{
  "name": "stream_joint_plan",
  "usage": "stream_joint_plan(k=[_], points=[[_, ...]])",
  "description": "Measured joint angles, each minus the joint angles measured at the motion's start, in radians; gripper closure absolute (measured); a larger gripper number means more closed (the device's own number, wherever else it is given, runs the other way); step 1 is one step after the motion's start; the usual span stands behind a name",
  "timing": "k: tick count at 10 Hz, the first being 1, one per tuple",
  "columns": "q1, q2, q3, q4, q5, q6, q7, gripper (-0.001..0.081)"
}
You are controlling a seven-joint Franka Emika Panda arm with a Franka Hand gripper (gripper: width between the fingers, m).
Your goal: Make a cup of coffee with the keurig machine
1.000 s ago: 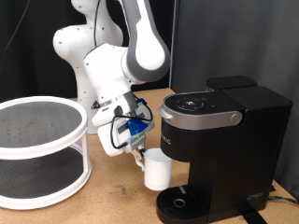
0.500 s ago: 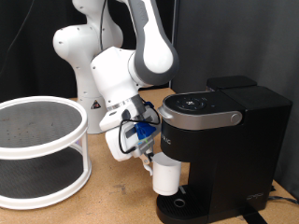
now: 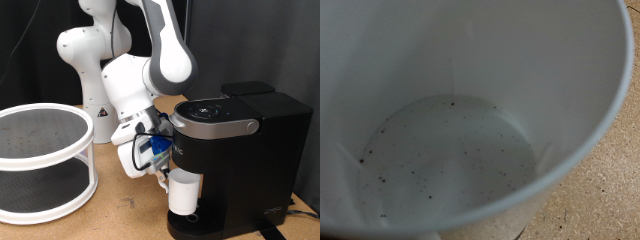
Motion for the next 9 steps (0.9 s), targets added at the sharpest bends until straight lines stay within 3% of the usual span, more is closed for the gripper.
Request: stream_joint_plan(k=[9], points=[[0.000, 0.064, 0.012, 0.047, 0.040, 0.000, -0.003, 0.0740]])
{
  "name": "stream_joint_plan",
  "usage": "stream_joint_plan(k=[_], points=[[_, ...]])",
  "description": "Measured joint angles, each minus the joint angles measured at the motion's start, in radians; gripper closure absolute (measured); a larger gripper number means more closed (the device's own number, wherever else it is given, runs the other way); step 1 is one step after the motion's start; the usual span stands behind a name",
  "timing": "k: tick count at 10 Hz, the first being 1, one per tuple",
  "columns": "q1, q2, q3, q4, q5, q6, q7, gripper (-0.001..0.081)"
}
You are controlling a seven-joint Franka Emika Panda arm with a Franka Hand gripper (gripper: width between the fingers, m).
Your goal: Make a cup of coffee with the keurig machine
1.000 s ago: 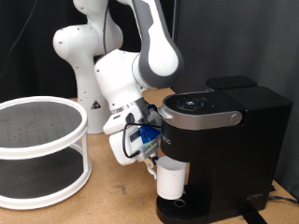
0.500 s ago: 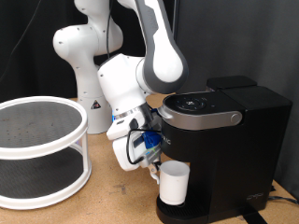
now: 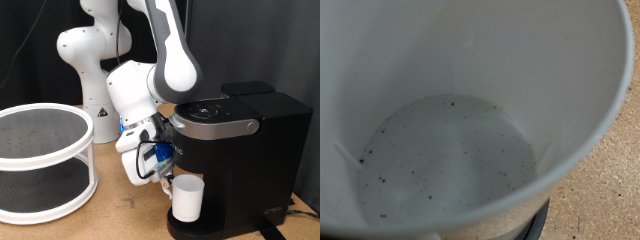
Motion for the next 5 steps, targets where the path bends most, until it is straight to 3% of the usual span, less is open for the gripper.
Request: stream_joint_plan(k=[3, 4, 5], points=[[0.000, 0.000, 0.000, 0.000, 0.000, -0.001, 0.001, 0.0740], [0.000, 0.000, 0.000, 0.000, 0.000, -0.001, 0.003, 0.0660], [0.000, 0.000, 0.000, 0.000, 0.000, -0.001, 0.007, 0.0478]])
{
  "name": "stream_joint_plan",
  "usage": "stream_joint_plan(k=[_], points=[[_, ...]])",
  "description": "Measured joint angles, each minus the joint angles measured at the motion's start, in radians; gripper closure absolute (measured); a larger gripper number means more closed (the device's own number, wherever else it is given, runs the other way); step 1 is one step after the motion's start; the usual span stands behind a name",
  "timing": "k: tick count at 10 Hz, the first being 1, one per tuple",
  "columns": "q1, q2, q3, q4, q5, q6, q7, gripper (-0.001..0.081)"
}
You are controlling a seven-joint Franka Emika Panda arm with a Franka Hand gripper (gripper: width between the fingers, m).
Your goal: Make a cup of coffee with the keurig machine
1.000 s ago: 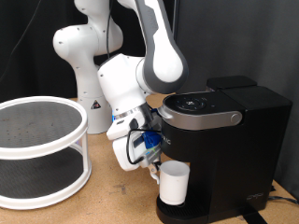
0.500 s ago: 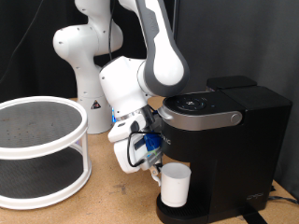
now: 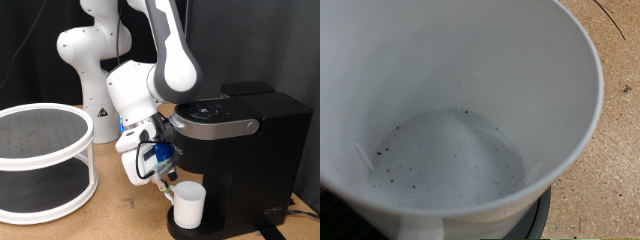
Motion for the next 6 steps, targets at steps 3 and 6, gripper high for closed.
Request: stream_joint_plan(k=[3, 6], points=[[-0.002, -0.004, -0.003, -0.009, -0.063, 0.001, 0.072, 0.0342], [-0.019, -0.059, -0.016, -0.074, -0.224, -0.020, 0.185, 0.0035]])
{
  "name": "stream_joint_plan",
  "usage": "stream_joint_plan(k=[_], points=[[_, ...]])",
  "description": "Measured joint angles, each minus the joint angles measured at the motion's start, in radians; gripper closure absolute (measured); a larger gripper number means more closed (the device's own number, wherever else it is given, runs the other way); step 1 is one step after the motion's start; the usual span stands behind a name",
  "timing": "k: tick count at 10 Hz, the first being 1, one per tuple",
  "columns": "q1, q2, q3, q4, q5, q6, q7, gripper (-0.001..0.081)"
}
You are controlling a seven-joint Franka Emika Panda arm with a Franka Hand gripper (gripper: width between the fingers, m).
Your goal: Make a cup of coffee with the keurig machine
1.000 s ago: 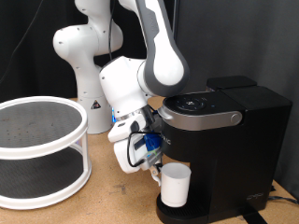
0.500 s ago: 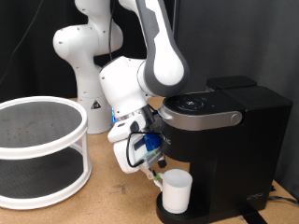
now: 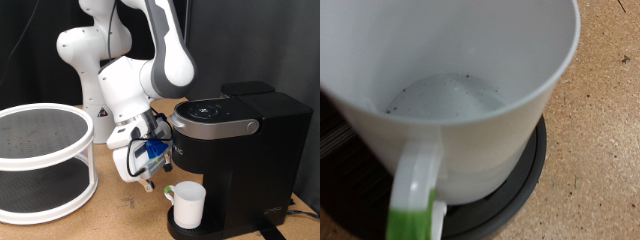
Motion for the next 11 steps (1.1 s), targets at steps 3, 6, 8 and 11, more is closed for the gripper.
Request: stream_joint_plan(k=[3, 6, 8, 11], points=[[-0.030, -0.089, -0.032, -0.085, -0.191, -0.053, 0.093, 0.0006], [-0.037, -0.131, -0.041, -0.121, -0.244, -0.073, 0.129, 0.0006], [-0.041, -0.162, -0.043, -0.122, -0.271, -0.073, 0.226, 0.0006], [-0.093, -0.271, -0.046, -0.149, -0.544, -0.107, 0.500, 0.0006]])
